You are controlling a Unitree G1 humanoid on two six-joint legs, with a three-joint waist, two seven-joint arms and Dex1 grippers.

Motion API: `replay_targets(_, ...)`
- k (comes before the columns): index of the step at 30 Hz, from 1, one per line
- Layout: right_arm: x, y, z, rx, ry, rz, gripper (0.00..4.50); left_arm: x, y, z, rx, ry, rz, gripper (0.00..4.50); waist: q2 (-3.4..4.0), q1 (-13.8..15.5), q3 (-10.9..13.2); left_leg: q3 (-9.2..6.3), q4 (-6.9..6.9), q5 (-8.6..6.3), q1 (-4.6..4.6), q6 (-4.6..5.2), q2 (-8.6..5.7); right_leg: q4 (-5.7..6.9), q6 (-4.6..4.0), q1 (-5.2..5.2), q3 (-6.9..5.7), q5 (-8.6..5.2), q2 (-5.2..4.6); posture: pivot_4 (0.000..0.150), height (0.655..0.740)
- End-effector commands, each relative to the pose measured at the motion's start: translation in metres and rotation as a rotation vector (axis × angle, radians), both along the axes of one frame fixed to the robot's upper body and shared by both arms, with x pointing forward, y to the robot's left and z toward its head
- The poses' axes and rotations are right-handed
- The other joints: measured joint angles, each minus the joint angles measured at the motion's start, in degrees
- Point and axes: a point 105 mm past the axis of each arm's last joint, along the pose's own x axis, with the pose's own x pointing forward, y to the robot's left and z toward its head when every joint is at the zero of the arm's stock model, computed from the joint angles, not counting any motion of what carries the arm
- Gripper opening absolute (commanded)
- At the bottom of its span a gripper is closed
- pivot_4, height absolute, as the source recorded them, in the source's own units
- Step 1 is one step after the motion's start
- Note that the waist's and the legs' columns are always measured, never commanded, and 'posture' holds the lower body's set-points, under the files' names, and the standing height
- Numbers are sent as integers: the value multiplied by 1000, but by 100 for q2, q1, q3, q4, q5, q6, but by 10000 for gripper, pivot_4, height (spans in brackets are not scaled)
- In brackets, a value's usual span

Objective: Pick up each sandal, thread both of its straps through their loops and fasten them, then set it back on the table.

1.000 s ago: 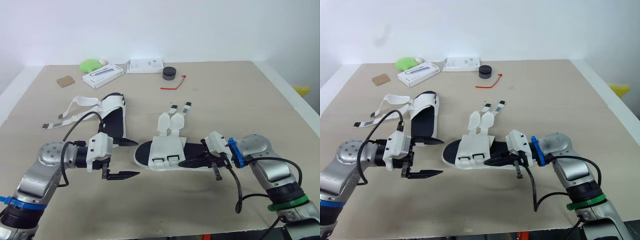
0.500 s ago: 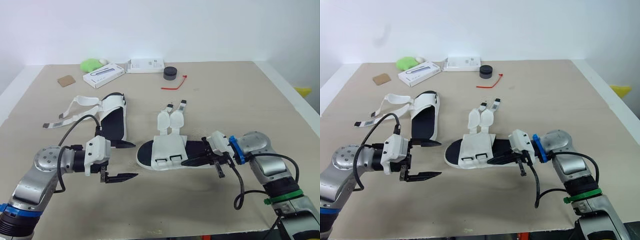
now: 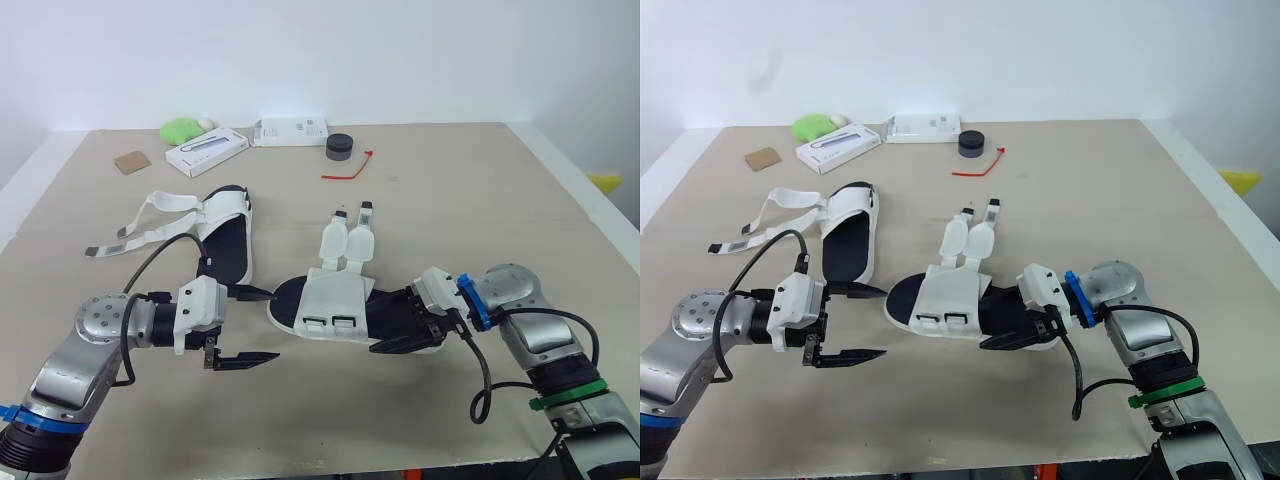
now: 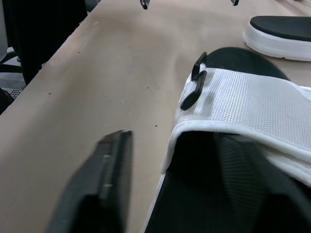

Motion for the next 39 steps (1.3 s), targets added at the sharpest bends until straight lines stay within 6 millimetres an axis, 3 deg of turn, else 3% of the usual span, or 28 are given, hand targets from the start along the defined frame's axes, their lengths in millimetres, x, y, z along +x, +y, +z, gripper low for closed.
replay_targets(1,-2,-3,16,33,-21,21,44113,-1,-1,6,-2,-40,-15,45000,0,0,0,0,0,0,0,0,0,0,0,0,0,0,0,1500,7400)
replay_targets(13,4,-22,27,13,19,-81,44113,2,1,8,1,-42,-19,45000,0,2,0,-2,4,0,0,0,0,2,2,2,-1,-1,2,1500,7400)
replay_targets(19,14,-21,44,112,27,-153,44113,30,4,16,-26,-99,90,45000,0,3,0,-1,12,0,1,0,0,4,4,7,-2,1,2,1500,7400)
replay_targets(23,19,-20,57,173,26,-192,35200,44,3,15,-29,-116,115,45000,-1,3,0,-3,15,0,1,0,-1,4,0,8,-2,6,1,1500,7400)
replay_targets(24,20,-20,59,187,25,-205,29024,46,0,11,-19,-102,106,42434,0,6,0,-3,15,0,0,0,-1,4,-1,7,-1,6,1,1500,7400)
replay_targets(26,23,-19,63,215,31,-235,22206,52,-8,1,-13,-79,106,36960,0,9,-1,-6,14,0,-1,0,-2,4,-2,8,-2,7,1,1500,7400)
replay_targets(29,25,-18,62,213,14,-259,7338,57,-16,-6,-11,-59,109,22384,0,7,-1,-5,15,0,-3,0,-5,1,1,9,-1,8,-5,1500,7400)
replay_targets(31,26,-18,62,218,7,-271,0,59,-19,-10,-3,-51,110,13204,-1,2,-1,-3,15,-3,-4,0,-5,1,2,7,1,8,-7,1500,7400)
replay_targets(34,30,-18,62,223,-10,-301,0,61,-21,-19,35,-23,101,366,0,7,-1,-6,14,-3,-5,0,-5,2,2,7,0,8,-5,1500,7400)
replay_targets(39,43,-20,64,249,62,-414,0,70,-18,-26,81,-16,121,366,-1,3,-1,-3,16,-3,-3,0,-6,4,3,8,3,10,-4,1500,7400)
